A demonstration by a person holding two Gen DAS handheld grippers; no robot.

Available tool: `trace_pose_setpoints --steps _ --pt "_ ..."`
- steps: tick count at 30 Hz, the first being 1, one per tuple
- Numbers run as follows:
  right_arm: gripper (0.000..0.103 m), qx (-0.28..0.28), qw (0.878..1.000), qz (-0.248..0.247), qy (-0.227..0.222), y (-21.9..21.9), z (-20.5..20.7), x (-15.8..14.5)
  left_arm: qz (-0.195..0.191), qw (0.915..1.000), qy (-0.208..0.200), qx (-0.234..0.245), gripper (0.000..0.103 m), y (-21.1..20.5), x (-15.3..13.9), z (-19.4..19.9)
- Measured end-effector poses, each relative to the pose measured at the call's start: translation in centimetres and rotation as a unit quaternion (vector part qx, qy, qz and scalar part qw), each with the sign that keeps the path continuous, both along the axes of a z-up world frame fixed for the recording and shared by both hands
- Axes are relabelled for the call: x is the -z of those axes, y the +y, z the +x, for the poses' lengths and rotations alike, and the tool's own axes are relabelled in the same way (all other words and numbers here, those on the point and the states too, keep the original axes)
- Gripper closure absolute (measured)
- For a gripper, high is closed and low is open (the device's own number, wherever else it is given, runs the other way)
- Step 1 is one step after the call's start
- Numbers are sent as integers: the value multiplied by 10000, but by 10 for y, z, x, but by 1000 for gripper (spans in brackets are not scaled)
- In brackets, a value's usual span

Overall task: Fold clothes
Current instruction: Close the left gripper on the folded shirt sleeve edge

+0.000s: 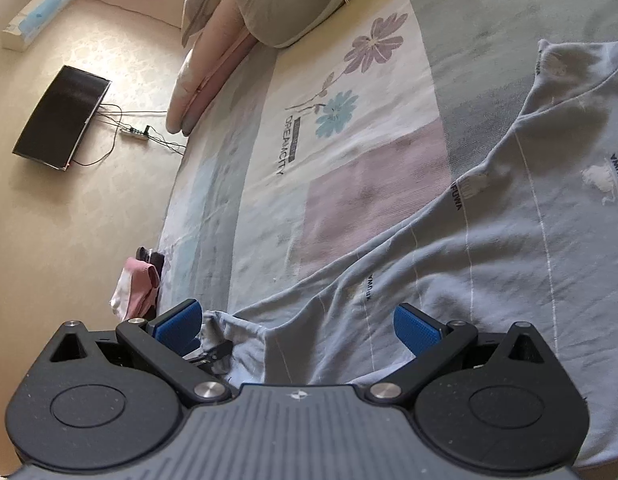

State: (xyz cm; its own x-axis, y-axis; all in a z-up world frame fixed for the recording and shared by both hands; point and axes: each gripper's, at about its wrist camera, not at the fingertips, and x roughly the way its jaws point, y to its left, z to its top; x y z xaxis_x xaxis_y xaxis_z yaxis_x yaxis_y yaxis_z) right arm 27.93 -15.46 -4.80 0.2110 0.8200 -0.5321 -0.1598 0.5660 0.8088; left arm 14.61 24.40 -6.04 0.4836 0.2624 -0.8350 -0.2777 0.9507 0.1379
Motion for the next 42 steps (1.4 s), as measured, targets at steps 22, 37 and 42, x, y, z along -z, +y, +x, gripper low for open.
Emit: trace_pose_setpoints --steps 22,37,42 --pt "18 -1001 9867 -528 -1164 86 -5 -25 -825 9925 -779 -445 20 63 -26 -40" --pt "80 -3463 9074 -1027 -2148 259 -11 -12 -2839 9366 -1451 -1452 21 86 -1 -76" --pt "79 -3560 9071 -962 -2029 266 -19 -9 -3419 9052 -1770 -1797 21 100 12 -86"
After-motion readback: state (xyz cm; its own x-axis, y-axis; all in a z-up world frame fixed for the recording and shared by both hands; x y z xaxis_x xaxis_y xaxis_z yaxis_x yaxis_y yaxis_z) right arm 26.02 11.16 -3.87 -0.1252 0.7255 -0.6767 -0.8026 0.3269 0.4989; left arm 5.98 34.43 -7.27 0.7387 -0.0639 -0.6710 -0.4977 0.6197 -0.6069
